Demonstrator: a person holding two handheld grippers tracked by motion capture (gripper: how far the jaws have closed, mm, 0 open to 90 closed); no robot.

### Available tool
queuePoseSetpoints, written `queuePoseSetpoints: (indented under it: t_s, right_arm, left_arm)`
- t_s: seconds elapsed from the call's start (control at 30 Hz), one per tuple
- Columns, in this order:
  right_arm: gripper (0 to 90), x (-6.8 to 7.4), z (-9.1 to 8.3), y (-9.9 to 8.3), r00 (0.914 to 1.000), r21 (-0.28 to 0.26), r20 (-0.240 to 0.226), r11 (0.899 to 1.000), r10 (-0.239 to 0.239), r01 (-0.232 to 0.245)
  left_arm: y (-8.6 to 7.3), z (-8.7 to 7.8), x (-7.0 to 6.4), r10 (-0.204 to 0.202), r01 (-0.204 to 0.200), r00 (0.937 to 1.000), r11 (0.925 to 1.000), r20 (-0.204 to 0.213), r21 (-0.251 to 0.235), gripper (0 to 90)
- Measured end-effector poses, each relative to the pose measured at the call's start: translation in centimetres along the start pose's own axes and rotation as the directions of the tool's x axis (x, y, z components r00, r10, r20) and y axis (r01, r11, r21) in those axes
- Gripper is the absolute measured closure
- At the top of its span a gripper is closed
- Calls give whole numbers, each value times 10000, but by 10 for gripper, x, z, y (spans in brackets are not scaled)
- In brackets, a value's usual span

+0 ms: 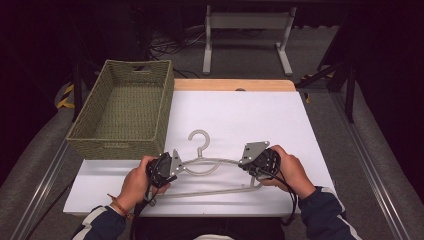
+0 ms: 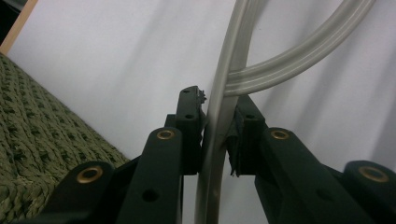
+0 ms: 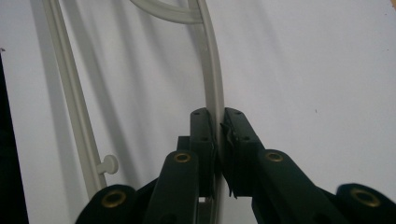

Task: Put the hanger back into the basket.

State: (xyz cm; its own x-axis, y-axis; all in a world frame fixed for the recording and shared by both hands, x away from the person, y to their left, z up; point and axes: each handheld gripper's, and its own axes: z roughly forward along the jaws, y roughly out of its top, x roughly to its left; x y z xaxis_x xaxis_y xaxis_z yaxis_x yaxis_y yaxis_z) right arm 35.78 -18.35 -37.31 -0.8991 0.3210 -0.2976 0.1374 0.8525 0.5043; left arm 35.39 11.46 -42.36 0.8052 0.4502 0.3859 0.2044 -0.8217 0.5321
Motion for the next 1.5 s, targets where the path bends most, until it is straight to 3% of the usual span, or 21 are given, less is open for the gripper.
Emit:
queuePoseSetpoints:
  t_s: [0.1, 0.2, 0.37, 0.63, 0.97, 1.07, 1.23, 1.27, 1.3, 1.33, 1.4, 1.43, 1.47, 1.5]
  right_arm:
    - [833, -1, 2, -1, 10000, 70, -40, 10000, 46, -46]
    - [833, -2, 4, -1, 10000, 155, 29, 9999, 0, 0]
    - [833, -4, 4, -3, 9999, 79, 91, 9999, 143, -144]
    - [827, -7, 4, -5, 9994, 46, 184, 9996, 287, -288]
    - [787, -10, -9, -7, 9956, -809, 678, 9950, 640, -585]
    - [723, -13, -14, -10, 9921, -1021, 973, 9924, 789, -689]
    - [545, -18, -36, -20, 9762, -2287, 1669, 9685, 1387, -985]
    - [455, -19, -43, -25, 9679, -2825, 1915, 9535, 1630, -1047]
    - [431, -22, -47, -31, 9560, -3211, 2232, 9404, 1902, -1121]
    - [417, -23, -50, -36, 9500, -3442, 2319, 9310, 2093, -1211]
    - [359, -27, -56, -48, 9418, -4066, 2249, 9024, 2500, -1424]
    - [359, -27, -56, -48, 9418, -4066, 2249, 9024, 2500, -1424]
    - [284, -30, -57, -62, 9206, -4260, 2571, 8895, 2938, -1649]
    - [277, -31, -57, -67, 9106, -4307, 2790, 8873, 3049, -1651]
  left_arm:
    - [1, 1, 0, -18, 18, 10000, 10000, -63, -3, 772]
    - [3, 2, 1, -140, 138, 9997, 9999, -181, -69, 696]
    - [7, 6, 1, 108, -110, 9997, 9999, -217, -104, 744]
    - [7, 5, 0, 493, -502, 9968, 9987, -623, -131, 783]
    - [5, -3, -1, 531, -562, 9976, 9959, -441, -709, 805]
    - [4, -6, 2, 377, -411, 9985, 9952, -405, -890, 811]
    - [-1, -11, 11, -177, 140, 9994, 9925, -295, -1217, 813]
    - [-3, -13, 13, -312, 267, 9990, 9905, -313, -1349, 813]
    - [-3, -13, 13, -312, 267, 9990, 9905, -313, -1349, 813]
    - [-4, -15, 15, -511, 454, 9980, 9885, -362, -1441, 814]
    - [-5, -17, 17, -558, 502, 9979, 9869, -325, -1536, 814]
    - [-5, -18, 18, -632, 555, 9971, 9849, -423, -1642, 814]
    - [-6, -20, 19, -758, 666, 9961, 9820, -455, -1767, 814]
    - [-7, -22, 22, -912, 829, 9951, 9792, -369, -1853, 814]
